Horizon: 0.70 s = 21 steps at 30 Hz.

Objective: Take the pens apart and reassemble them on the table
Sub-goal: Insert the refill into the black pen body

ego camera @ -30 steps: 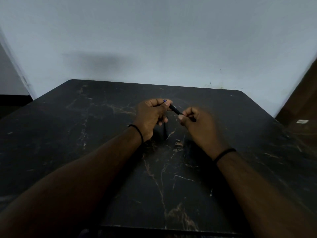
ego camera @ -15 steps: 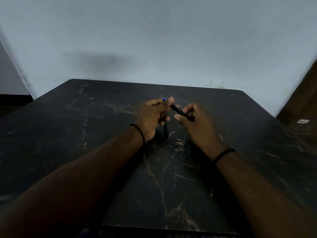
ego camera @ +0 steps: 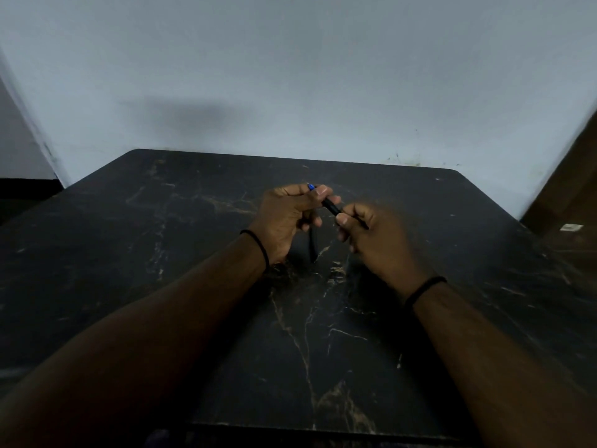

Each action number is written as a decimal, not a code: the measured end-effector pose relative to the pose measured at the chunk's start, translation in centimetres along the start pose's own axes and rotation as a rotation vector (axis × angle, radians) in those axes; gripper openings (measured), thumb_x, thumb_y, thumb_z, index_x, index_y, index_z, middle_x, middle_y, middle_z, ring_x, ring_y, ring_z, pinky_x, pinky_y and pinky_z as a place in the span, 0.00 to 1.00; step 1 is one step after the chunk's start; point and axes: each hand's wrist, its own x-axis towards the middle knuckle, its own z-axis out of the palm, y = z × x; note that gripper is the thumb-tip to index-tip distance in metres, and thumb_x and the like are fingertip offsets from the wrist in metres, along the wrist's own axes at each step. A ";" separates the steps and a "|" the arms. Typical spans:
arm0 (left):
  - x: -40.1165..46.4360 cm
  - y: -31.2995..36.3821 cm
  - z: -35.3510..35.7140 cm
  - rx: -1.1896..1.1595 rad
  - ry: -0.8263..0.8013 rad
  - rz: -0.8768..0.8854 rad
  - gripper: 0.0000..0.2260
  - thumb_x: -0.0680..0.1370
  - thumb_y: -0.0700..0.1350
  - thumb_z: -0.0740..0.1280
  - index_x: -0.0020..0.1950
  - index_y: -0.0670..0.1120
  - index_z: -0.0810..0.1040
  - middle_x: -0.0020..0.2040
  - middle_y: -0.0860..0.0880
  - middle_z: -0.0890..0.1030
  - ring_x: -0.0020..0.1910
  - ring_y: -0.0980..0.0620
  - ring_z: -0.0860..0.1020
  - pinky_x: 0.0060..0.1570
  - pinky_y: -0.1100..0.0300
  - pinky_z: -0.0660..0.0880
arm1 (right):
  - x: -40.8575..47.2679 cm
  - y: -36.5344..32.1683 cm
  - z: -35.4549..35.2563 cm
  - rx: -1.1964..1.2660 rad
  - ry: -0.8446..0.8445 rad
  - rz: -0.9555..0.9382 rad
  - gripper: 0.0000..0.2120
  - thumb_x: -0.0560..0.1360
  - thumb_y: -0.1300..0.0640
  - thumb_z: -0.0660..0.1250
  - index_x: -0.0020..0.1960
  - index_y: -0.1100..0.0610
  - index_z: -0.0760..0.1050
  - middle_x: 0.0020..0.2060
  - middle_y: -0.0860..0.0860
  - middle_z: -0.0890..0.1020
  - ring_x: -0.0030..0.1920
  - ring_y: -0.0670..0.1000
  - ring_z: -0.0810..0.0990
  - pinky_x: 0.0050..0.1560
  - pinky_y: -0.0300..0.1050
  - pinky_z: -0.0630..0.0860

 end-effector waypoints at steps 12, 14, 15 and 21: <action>1.5 1.2 -3.5 0.719 0.476 0.259 0.20 0.79 0.58 0.63 0.35 0.45 0.78 0.30 0.49 0.78 0.27 0.54 0.72 0.31 0.60 0.69 | -0.7 -1.7 0.2 0.127 0.077 0.072 0.12 0.83 0.50 0.60 0.42 0.48 0.74 0.35 0.48 0.84 0.29 0.45 0.76 0.35 0.44 0.72; 1.8 0.8 -4.9 0.938 0.497 0.210 0.22 0.79 0.57 0.62 0.29 0.47 0.70 0.25 0.49 0.70 0.25 0.52 0.70 0.32 0.59 0.68 | -0.7 -1.5 0.0 0.061 0.082 0.065 0.13 0.82 0.49 0.60 0.40 0.48 0.75 0.35 0.47 0.84 0.30 0.46 0.76 0.37 0.47 0.75; 1.8 0.6 -5.1 0.982 0.457 0.164 0.22 0.78 0.58 0.62 0.28 0.47 0.69 0.25 0.49 0.70 0.25 0.50 0.70 0.32 0.59 0.69 | -0.8 -1.5 0.0 0.033 0.077 0.063 0.13 0.82 0.49 0.60 0.40 0.49 0.75 0.35 0.47 0.84 0.30 0.45 0.76 0.39 0.47 0.75; 1.8 -0.2 -3.6 1.452 0.218 0.020 0.20 0.76 0.60 0.64 0.43 0.43 0.82 0.43 0.44 0.82 0.44 0.45 0.80 0.46 0.55 0.77 | -1.0 -1.9 0.2 -0.038 0.027 0.036 0.15 0.82 0.49 0.61 0.38 0.51 0.74 0.31 0.46 0.81 0.28 0.41 0.74 0.36 0.41 0.68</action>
